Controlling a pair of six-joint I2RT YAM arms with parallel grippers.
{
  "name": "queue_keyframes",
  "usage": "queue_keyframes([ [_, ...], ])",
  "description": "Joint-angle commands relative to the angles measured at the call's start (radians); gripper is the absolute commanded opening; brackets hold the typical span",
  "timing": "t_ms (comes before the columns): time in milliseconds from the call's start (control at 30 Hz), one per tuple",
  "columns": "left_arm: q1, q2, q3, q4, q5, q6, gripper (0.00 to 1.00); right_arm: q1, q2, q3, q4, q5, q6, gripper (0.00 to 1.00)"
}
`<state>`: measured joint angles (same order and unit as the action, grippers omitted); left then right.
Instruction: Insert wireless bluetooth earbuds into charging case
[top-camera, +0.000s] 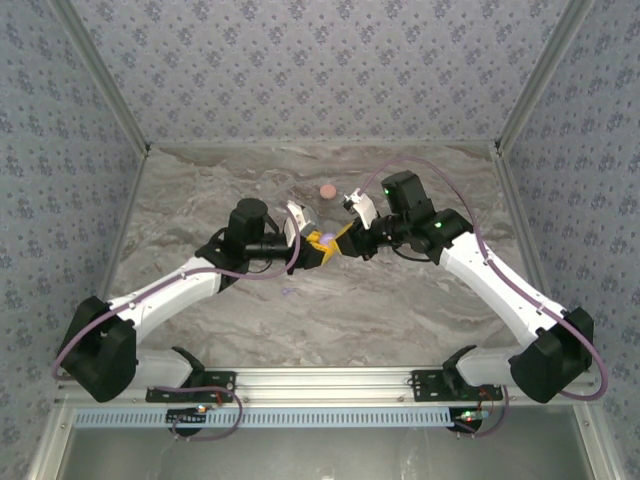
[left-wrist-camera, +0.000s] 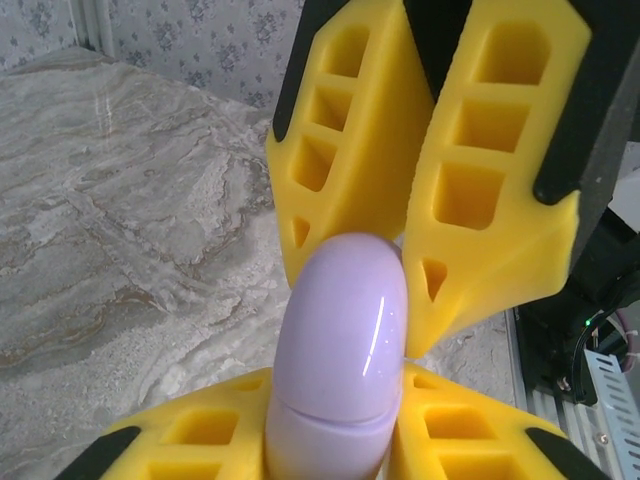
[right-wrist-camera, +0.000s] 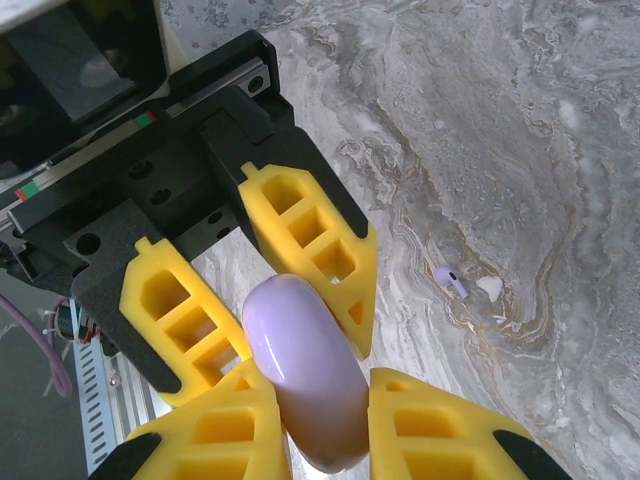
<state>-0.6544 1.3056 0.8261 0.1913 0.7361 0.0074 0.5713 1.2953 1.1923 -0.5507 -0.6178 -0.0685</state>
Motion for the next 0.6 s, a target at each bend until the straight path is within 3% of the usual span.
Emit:
queue_keyframes([
  [0,0.002,-0.002,0.036,0.033,0.023,0.006,0.23,0.003,-0.018,0.009,0.008,-0.055,0.013,0.17],
  [300,0.002,-0.038,0.0,0.07,0.047,0.032,0.16,0.002,-0.001,0.009,0.003,-0.077,0.012,0.17],
  [567,-0.001,-0.055,-0.017,0.099,0.055,0.035,0.26,0.003,0.003,0.013,-0.006,-0.116,0.004,0.17],
])
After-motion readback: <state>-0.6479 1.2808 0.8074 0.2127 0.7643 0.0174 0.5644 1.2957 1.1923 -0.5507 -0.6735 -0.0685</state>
